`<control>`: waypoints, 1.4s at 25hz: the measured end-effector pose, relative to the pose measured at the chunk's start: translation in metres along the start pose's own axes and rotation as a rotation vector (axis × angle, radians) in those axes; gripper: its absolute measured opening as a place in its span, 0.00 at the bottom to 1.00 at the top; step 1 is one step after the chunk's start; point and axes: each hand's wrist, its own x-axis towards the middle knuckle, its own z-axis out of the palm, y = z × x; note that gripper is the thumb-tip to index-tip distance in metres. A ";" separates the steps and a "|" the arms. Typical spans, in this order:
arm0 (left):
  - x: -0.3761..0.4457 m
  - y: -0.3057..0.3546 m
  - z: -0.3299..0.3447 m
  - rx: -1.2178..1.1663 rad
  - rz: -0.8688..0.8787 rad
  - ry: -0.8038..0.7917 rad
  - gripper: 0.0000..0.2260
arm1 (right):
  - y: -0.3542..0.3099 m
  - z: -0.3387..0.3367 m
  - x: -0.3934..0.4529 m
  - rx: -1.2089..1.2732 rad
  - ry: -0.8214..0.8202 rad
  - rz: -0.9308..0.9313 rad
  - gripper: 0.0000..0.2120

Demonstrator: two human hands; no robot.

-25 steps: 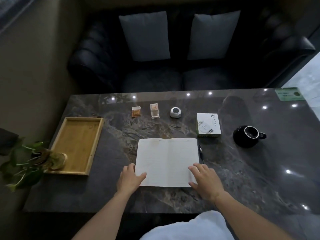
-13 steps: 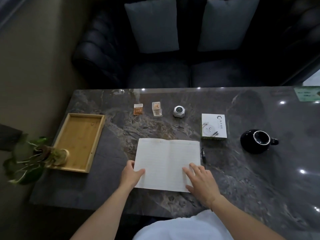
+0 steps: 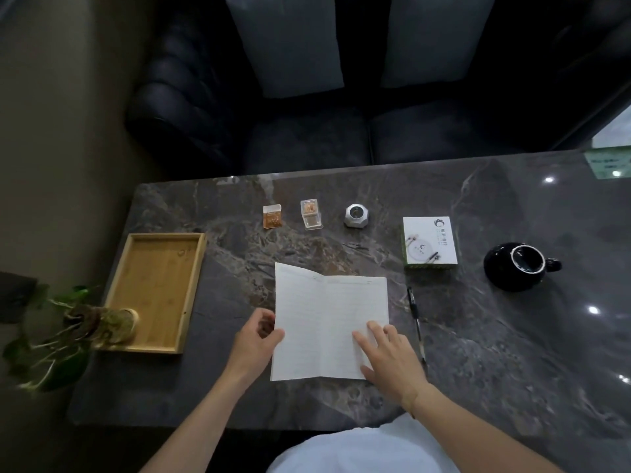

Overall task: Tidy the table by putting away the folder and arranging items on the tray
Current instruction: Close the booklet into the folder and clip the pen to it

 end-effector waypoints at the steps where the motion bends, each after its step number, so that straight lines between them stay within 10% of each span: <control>1: -0.002 0.005 -0.001 0.020 0.027 -0.024 0.07 | -0.005 0.001 0.003 -0.005 0.001 -0.002 0.29; 10: -0.001 0.040 0.063 0.230 0.446 -0.191 0.18 | 0.011 0.005 -0.020 -0.070 0.078 -0.093 0.23; 26: 0.012 0.042 0.188 0.968 0.237 -0.101 0.30 | 0.057 0.012 -0.073 -0.157 0.212 -0.256 0.17; 31: 0.029 0.033 0.148 0.822 0.362 -0.060 0.17 | 0.060 -0.014 -0.044 0.148 0.235 0.326 0.20; 35: 0.037 0.030 0.118 0.651 0.063 0.021 0.31 | 0.065 -0.030 -0.014 0.353 0.121 0.612 0.24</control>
